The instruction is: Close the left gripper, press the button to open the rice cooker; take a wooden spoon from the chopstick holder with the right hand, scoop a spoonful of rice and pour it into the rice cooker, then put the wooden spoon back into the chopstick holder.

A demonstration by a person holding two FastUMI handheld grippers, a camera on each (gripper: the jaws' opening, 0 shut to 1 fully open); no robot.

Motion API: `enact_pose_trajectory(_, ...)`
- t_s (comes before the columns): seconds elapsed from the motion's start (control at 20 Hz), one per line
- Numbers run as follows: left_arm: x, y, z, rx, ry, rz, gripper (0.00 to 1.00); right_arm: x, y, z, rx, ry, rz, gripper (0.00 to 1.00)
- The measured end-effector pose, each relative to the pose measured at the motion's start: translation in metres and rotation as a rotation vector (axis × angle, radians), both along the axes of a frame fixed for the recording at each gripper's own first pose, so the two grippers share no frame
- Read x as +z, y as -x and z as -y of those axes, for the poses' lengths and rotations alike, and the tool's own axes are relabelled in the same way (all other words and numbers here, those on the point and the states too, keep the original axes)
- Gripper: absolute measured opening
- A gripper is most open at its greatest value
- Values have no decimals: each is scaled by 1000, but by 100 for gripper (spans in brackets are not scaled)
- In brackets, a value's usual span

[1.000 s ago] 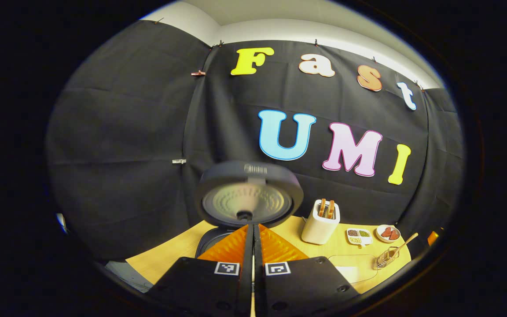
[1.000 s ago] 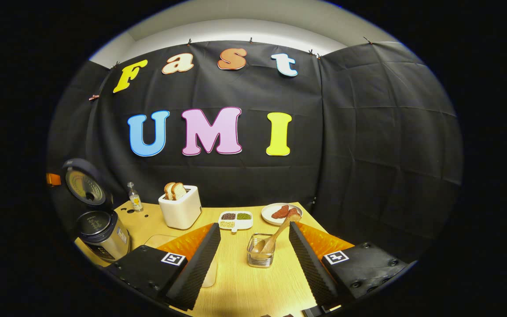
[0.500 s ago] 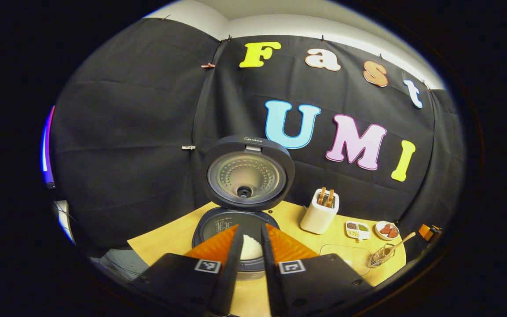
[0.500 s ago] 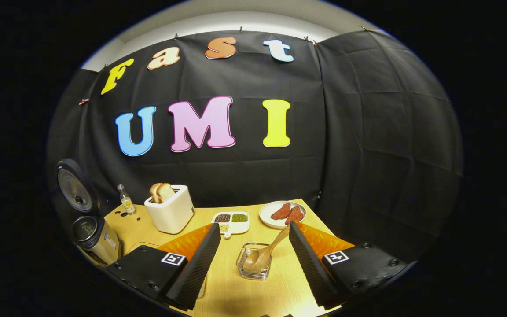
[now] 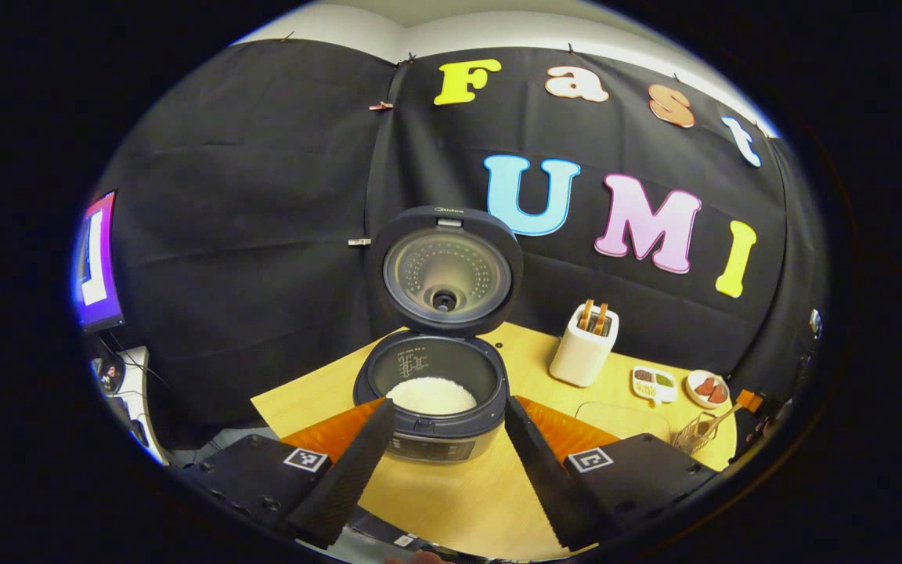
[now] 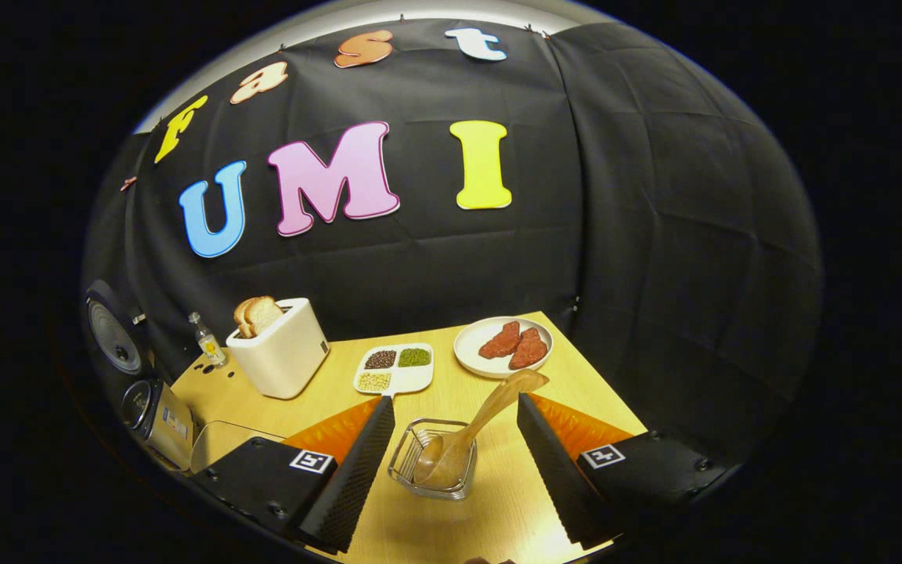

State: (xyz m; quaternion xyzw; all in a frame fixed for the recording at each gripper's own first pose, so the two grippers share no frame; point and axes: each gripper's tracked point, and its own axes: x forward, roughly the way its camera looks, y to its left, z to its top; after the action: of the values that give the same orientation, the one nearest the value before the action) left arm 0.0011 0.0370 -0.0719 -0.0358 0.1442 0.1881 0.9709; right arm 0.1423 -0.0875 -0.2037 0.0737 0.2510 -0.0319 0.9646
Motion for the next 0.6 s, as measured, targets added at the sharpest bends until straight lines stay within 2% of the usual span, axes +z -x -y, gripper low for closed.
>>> enact_pose_trajectory(0.15, -20, 7, 18, 1, -12, -58, 95, -32, -9, 10, -37, -55, -64, 99)
enact_pose_trajectory(0.35, -49, 10, 54, -32, 4, -121, 95, -44, -32, 25, -93, -109, -56, 99)
enact_pose_trajectory(0.6, -66, 11, 90, -90, -14, -168, 95, -59, -58, 19, -141, -218, -84, 95)
